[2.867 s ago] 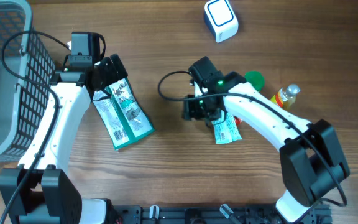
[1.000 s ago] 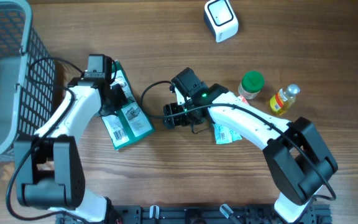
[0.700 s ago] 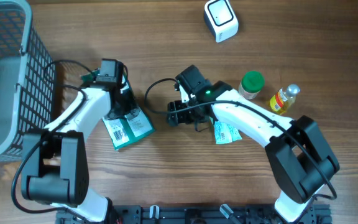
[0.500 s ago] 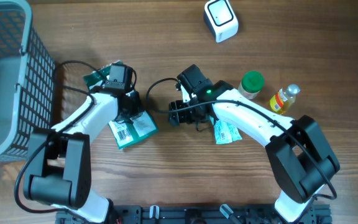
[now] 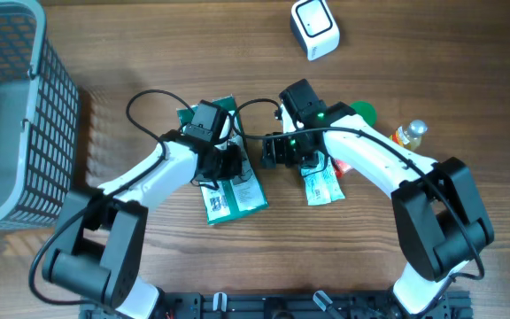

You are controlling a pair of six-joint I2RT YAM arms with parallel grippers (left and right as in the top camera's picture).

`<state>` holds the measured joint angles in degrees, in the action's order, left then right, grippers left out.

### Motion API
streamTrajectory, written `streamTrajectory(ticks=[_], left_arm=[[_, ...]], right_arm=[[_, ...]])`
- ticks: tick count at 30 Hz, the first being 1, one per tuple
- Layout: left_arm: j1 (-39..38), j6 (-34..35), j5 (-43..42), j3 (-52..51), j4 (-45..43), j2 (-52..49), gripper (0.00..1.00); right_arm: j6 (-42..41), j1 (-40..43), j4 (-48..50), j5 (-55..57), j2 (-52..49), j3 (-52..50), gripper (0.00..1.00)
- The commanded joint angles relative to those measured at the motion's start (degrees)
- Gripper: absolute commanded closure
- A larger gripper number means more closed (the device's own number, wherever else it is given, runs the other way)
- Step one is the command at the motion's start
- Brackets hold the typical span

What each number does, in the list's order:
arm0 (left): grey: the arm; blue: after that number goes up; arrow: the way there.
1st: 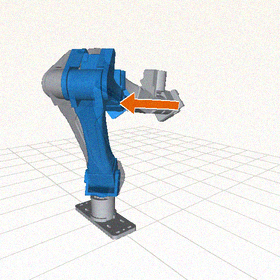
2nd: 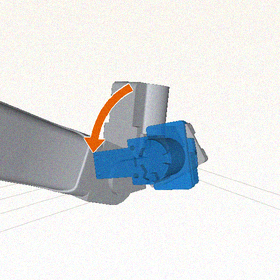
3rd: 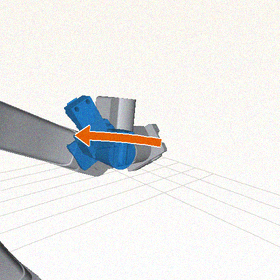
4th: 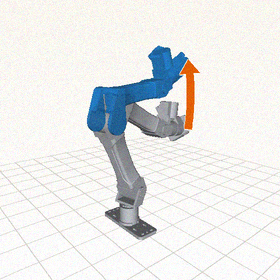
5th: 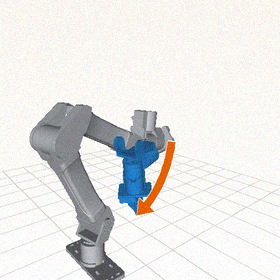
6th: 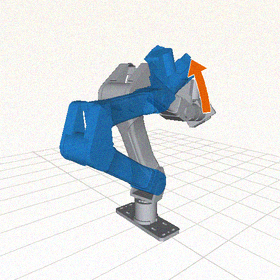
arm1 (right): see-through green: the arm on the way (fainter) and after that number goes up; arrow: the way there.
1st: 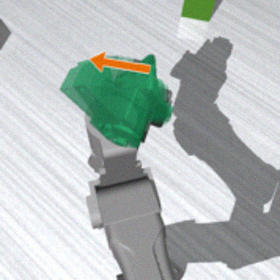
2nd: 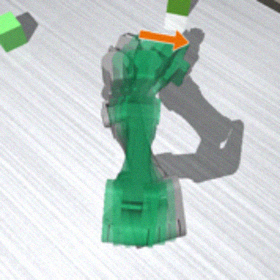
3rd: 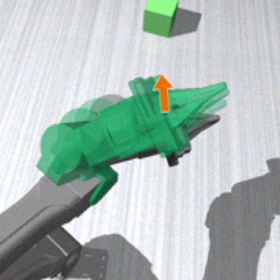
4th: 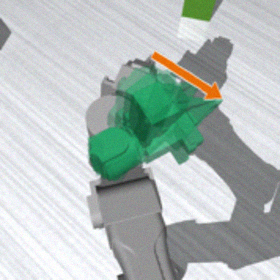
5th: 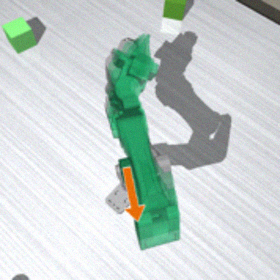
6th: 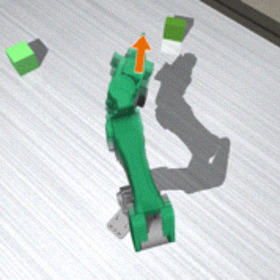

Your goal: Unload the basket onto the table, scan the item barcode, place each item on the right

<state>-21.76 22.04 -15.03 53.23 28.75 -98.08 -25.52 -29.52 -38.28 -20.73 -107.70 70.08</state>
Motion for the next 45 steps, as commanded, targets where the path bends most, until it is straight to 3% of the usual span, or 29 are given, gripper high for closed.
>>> streamTrajectory(ticks=[1, 4, 7, 14, 16, 21, 30, 39, 45], left_arm=[[1.95, 2.14, -1.18, 1.55, 1.53, 7.50, 0.93], [4.37, 5.33, -0.81, 1.55, 5.42, 9.22, 0.95], [6.38, 5.70, 4.81, 1.09, 8.83, 8.02, 0.96], [6.40, 6.97, 7.26, 0.02, 8.44, 0.46, 0.96], [6.40, 6.95, 7.54, 0.02, 7.87, -2.51, 0.96], [6.40, 6.73, 9.16, 0.02, 7.91, -6.69, 0.96], [6.58, 5.20, 9.64, 0.66, 8.20, -6.27, 0.96], [7.91, 5.44, 5.92, 6.71, 14.62, 5.46, 0.96], [7.74, 5.42, 8.72, 5.35, 19.04, 1.38, 0.96]], right_arm=[[2.21, 0.04, -0.13, -2.14, -0.72, -0.46, 0.28], [3.08, 0.02, -0.04, -2.29, -0.72, -0.46, 0.29], [3.04, 0.02, 0.70, -2.29, -0.74, -0.46, 0.28], [4.17, 0.02, 0.98, -2.27, -0.74, -0.46, 0.28], [4.55, 0.04, 1.09, -2.29, -0.74, -0.46, 0.22], [7.93, 0.02, 3.48, -5.49, -0.74, -0.46, 0.21], [10.51, 0.02, 6.16, -9.16, -0.81, -0.46, 0.21], [10.38, 0.02, 7.45, -9.16, -0.85, -0.46, 0.20], [10.36, -0.04, 8.72, -9.14, -0.85, -0.46, 0.19]])
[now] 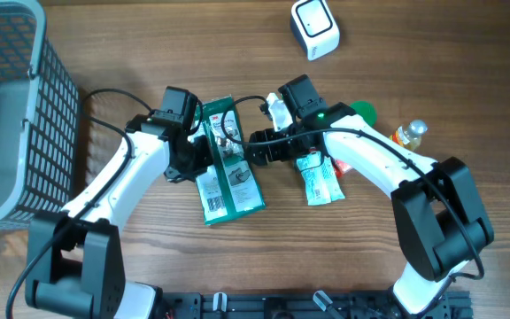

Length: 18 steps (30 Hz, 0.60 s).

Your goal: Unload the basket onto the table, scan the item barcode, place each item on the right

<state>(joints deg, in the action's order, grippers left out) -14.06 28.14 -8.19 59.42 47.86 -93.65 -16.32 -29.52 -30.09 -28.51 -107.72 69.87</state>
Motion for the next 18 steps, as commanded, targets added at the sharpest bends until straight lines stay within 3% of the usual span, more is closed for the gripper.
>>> streamTrajectory(ticks=[1, 10, 18], left_arm=[[0.04, -0.68, 1.88, -1.36, -0.28, -4.09, 0.96], [0.04, -0.70, 2.14, -4.00, -4.85, -11.17, 0.96], [0.04, -0.72, 2.99, -4.04, -5.01, -11.17, 0.96]], right_arm=[[1.14, -0.07, 0.50, -1.36, -0.83, -0.24, 0.20], [-0.22, -0.09, 4.72, -1.38, -0.83, -4.90, 0.19], [-3.45, -0.15, 18.01, -7.98, -0.85, -13.38, 0.20]])
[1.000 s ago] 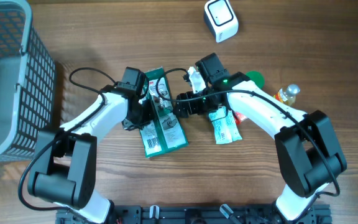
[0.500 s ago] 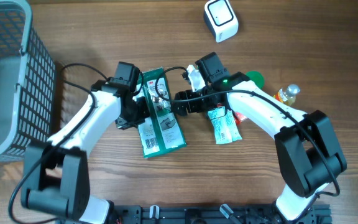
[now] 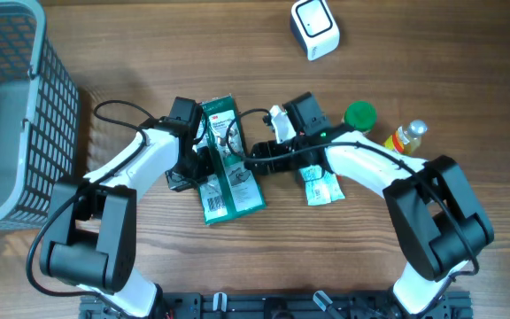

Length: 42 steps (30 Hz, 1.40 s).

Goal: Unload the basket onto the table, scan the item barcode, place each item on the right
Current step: 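Pass the glove pack to the right gripper and withdraw the left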

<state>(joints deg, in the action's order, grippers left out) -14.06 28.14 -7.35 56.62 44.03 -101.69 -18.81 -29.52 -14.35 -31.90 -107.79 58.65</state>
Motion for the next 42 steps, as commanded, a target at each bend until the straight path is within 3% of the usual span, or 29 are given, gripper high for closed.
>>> streamTrajectory(ticks=[1, 9, 13, 21, 34, 42], left_arm=[[0.04, -0.72, 2.16, -1.25, -1.18, -3.13, 0.96], [0.04, -0.74, 2.16, -1.25, -1.18, -3.13, 0.96], [0.04, -0.90, 2.16, -1.25, -1.18, -3.13, 0.96], [0.04, -0.90, 2.16, -1.25, -1.18, -3.13, 0.96], [0.11, -0.90, 2.12, -1.18, -2.49, -3.04, 0.95], [4.52, -0.94, 2.25, 6.75, -0.59, 8.57, 0.94]], right_arm=[[-1.64, -0.15, 3.96, -5.29, -0.81, -3.17, 0.20], [-4.22, -1.51, 12.22, -7.98, -7.43, -3.98, 0.20], [-6.95, -1.84, 14.45, -8.07, -7.98, -3.98, 0.33], [-6.82, -6.03, 19.08, -8.02, -9.14, -3.98, 0.42], [-6.93, -6.14, 20.59, -10.60, -9.11, -3.98, 0.96], [-6.86, -5.42, 20.74, -13.25, -9.09, -3.98, 0.96]])
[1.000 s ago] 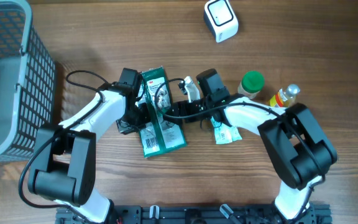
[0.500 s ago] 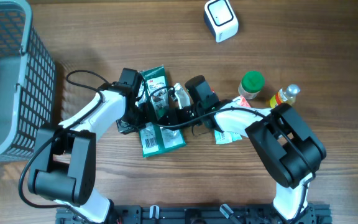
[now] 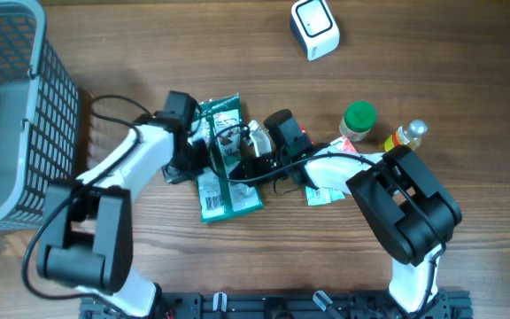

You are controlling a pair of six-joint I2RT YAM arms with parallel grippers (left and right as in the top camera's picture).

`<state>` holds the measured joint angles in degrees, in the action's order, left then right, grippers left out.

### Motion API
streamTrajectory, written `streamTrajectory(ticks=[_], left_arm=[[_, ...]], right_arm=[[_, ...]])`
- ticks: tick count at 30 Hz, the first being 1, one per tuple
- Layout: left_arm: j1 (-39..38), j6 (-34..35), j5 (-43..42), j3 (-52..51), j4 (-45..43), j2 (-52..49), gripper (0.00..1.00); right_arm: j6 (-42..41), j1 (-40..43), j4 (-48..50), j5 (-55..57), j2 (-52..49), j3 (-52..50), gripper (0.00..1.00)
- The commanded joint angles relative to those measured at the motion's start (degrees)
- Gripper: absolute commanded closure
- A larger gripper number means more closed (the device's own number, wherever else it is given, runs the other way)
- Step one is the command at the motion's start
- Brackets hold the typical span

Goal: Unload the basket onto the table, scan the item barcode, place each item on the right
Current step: 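Pass the glove pack to the right gripper and withdraw the left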

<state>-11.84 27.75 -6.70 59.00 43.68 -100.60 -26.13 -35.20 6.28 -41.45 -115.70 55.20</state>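
The green retail package (image 3: 222,133) lies on the table left of centre, with a white barcode label (image 3: 216,202) at its near end. My left gripper (image 3: 193,161) is at the package's left edge. My right gripper (image 3: 240,167) reaches in from the right and lies over the package's middle. From overhead, both grippers' fingers are hidden by their own bodies and the package. The white barcode scanner (image 3: 314,28) stands at the far edge, apart from both arms.
A grey mesh basket (image 3: 11,106) fills the far left. A small green-and-white packet (image 3: 326,190) lies under the right forearm. A green-lidded jar (image 3: 359,119) and a yellow bottle (image 3: 405,135) stand to the right.
My right gripper has moved further left, onto the middle of the green package. The left gripper stays at the package's left edge. The package's far end has shifted slightly.
At first both grippers were close together over the green package, the left arm covering it. Then the left gripper was at the package's left edge and the right gripper near its right side. Since then the right gripper has come further left at each moment.
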Motion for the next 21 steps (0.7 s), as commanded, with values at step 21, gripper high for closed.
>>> streamTrajectory(ticks=[21], left_arm=[[12.15, -3.76, 15.39, 4.76, -0.92, 16.68, 0.63]], right_arm=[[12.68, 1.38, -23.19, -8.50, 28.28, -0.50, 0.96]])
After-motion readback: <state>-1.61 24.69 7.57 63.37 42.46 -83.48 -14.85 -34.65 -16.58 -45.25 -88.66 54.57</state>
